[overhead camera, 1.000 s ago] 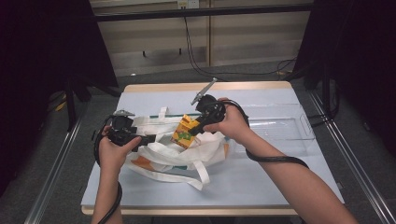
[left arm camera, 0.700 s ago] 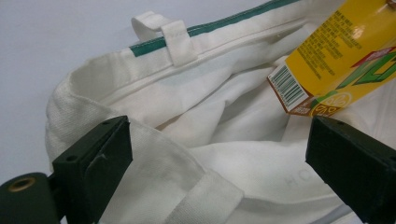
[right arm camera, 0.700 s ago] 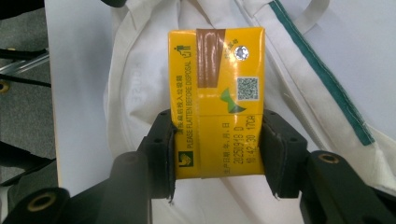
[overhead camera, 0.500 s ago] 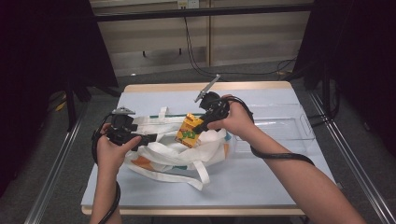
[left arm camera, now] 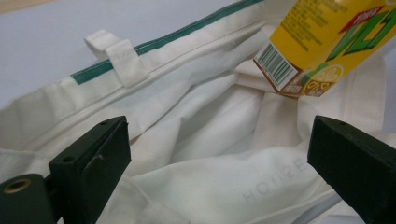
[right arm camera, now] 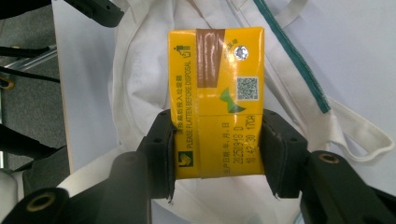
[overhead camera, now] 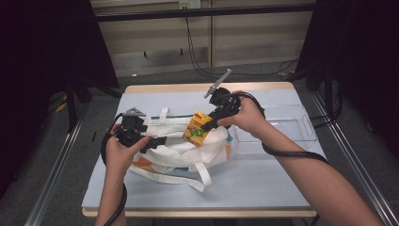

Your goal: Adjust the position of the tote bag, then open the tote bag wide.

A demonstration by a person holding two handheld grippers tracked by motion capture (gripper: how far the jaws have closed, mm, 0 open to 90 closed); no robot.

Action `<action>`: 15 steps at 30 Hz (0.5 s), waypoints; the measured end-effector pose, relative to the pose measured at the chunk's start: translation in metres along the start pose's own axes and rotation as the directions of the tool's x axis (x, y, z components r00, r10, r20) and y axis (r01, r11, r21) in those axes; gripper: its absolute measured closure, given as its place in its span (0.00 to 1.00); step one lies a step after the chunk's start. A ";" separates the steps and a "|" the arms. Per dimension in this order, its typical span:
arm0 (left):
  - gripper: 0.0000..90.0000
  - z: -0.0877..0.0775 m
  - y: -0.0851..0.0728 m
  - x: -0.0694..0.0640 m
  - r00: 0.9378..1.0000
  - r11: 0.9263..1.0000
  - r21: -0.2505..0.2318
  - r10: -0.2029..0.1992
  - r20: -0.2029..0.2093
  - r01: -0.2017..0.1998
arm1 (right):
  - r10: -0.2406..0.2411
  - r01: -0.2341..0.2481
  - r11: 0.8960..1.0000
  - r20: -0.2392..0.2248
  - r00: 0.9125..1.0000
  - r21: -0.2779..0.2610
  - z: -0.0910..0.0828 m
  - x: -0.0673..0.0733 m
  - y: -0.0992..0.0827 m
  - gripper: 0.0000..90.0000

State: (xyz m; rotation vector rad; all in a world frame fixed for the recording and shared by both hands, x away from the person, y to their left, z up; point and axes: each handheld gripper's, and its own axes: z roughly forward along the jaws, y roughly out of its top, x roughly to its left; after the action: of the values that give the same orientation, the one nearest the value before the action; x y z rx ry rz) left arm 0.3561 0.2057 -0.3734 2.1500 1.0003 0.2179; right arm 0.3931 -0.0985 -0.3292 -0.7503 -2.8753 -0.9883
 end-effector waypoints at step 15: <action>0.07 0.014 0.002 -0.008 0.999 0.999 0.027 0.032 0.032 -0.032 | -0.017 0.016 0.999 0.007 1.000 0.028 -0.014 -0.001 -0.003 0.57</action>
State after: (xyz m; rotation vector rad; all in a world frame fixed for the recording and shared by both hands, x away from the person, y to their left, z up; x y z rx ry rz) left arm 0.3578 0.1910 -0.3807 2.1888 0.9563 0.1856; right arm 0.3905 -0.1090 -0.3198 -0.7308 -2.8994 -0.9476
